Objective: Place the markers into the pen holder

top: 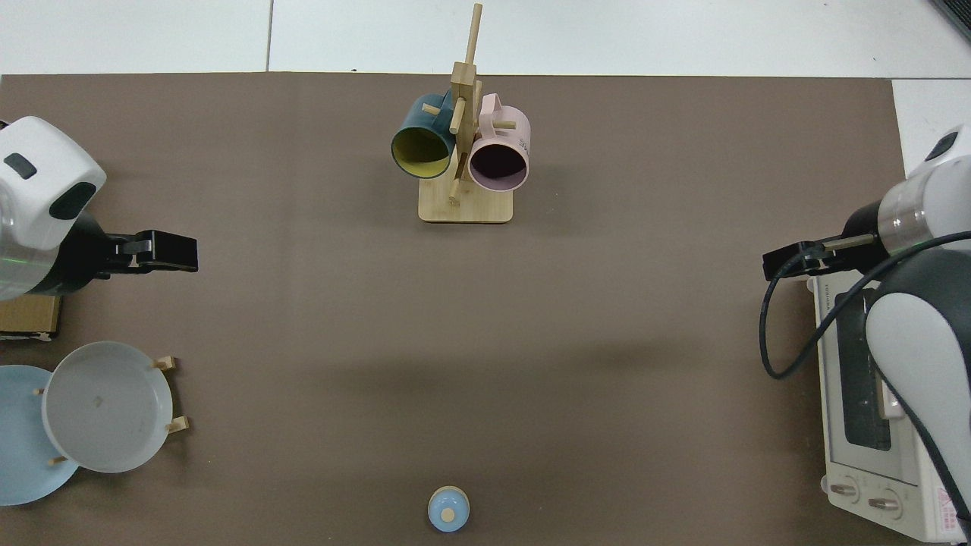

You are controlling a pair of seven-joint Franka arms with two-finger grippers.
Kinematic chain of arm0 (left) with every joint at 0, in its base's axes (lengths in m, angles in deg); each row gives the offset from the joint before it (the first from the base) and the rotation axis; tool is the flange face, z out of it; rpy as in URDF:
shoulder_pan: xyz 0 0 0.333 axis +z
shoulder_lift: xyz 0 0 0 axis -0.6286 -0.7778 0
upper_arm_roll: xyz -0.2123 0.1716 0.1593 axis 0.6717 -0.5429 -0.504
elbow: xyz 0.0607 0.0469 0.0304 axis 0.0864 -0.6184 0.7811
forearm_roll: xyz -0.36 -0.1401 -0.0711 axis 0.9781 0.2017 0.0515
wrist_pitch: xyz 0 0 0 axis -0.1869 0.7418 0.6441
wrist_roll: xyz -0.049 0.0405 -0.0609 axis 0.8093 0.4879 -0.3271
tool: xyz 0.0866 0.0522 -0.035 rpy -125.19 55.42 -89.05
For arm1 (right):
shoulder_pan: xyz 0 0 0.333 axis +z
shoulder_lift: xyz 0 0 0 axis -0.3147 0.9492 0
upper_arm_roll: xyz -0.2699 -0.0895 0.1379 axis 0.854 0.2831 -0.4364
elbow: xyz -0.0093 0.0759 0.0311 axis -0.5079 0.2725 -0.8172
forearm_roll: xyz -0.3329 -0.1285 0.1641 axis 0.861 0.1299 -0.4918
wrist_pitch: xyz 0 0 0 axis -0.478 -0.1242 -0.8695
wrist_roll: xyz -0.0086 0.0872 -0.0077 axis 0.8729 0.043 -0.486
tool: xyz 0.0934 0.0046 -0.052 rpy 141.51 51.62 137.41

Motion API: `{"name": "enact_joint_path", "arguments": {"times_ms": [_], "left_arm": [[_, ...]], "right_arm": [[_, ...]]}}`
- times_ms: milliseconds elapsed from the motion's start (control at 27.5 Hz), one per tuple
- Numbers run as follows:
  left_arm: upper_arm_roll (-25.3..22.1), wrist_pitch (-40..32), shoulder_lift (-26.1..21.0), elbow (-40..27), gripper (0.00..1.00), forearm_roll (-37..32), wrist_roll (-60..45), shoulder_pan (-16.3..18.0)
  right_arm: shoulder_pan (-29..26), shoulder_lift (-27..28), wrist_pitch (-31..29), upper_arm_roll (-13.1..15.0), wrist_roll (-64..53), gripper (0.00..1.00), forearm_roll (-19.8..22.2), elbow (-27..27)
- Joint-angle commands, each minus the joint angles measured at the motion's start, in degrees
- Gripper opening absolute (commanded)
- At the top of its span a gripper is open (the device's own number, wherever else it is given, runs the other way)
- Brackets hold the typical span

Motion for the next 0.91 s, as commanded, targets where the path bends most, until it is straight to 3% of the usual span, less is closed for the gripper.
{"name": "enact_joint_path", "arguments": {"times_ms": [0, 73, 618, 872], "left_arm": [[-6.34, -1.24, 0.73, 0.25, 1.00, -0.21, -0.38, -7.48], [-7.58, -1.41, 0.73, 0.34, 1.00, -0.12, -0.55, -8.72], [-8.55, -1.06, -3.14, 4.56, 1.00, -0.82, -0.21, -9.17], [-14.35, -1.50, -1.91, 3.94, 1.00, -1.00, 0.32, -14.62]], "right_arm": [[-0.99, -0.25, 0.69, -0.54, -2.05, 1.00, -0.27, -0.22], [-0.99, -0.25, 0.69, -0.54, -2.05, 1.00, -0.27, -0.22], [-0.99, -0.25, 0.69, -0.54, -2.05, 1.00, -0.27, -0.22], [-0.99, -0.25, 0.69, -0.54, -2.05, 1.00, -0.27, -0.22]]}}
